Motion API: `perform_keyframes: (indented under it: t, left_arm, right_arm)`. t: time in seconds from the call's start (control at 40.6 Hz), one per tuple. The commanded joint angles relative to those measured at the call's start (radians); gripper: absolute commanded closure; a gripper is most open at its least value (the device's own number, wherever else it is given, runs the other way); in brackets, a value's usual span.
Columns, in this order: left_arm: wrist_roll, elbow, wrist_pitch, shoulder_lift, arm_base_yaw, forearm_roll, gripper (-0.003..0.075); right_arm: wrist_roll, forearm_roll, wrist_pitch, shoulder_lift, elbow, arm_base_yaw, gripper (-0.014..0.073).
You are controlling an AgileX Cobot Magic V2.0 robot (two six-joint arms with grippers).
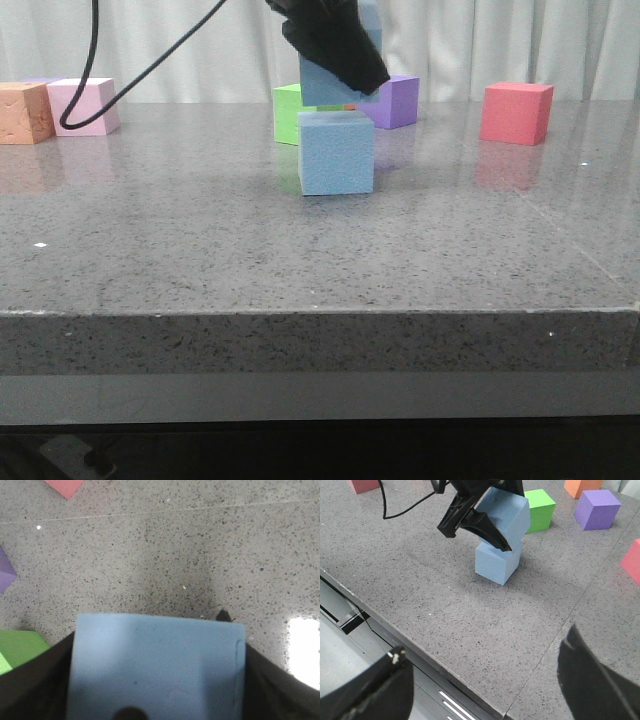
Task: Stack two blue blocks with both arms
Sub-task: 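Lift the held cube and carry it above the placed light-blue cube, then lower the cube onto the placed cube, open the left gripper, withdraw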
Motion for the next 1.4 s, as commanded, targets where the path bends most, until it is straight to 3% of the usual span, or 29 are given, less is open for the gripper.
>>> perform_keyframes:
  t: [0.0,1.206,1.379]
  left_arm:
    - [0.0,-0.03,-0.04,-0.055,-0.005,-0.027,0.0313]
    - [-0.061,-0.03,-0.021,-0.039,-0.003,0.002,0.0308]
    - [-0.061,-0.03,-0.021,-0.039,-0.003,0.002,0.0251]
  right_arm:
    - [-0.007,0.001,-0.067,0.0,-0.022,-0.005,-0.0002]
    - [-0.007,0.001,-0.067,0.0,-0.022,-0.005,-0.0002]
    - [-0.007,0.001,-0.067,0.0,-0.022,-0.005,-0.0002]
